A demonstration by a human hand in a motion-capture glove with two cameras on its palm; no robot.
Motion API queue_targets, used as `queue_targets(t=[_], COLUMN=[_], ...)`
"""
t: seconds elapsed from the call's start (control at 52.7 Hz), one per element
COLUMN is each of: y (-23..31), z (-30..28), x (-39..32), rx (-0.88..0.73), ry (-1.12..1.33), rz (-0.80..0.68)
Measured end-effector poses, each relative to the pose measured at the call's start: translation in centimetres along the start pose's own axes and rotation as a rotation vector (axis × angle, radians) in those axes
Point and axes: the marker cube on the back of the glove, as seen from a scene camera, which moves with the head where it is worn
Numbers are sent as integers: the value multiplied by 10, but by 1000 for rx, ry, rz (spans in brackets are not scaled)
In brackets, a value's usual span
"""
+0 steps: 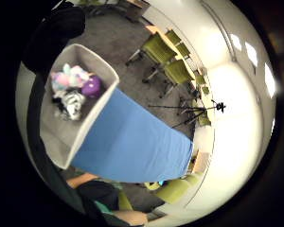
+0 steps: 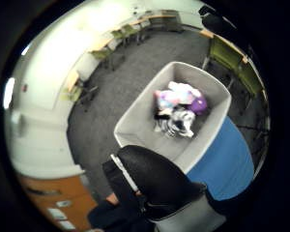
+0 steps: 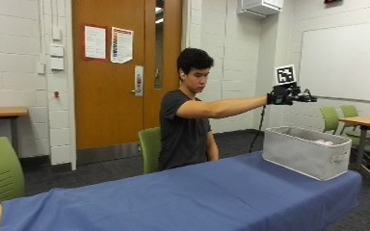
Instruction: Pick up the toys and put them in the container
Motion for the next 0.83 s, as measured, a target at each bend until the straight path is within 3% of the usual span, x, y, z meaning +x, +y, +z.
queue_targets(t=[0.076,0.19,0.265,0.341,0.436,0.834], y=[29,82,98,128,148,205], z=[8,6,18,21,32,54], x=[51,92,138,162,200,253], rx=[-3,-1,-10,-19,-27,-60], ry=[148,-7,167,69,125,107], rz=[56,-38,177,102,308,400])
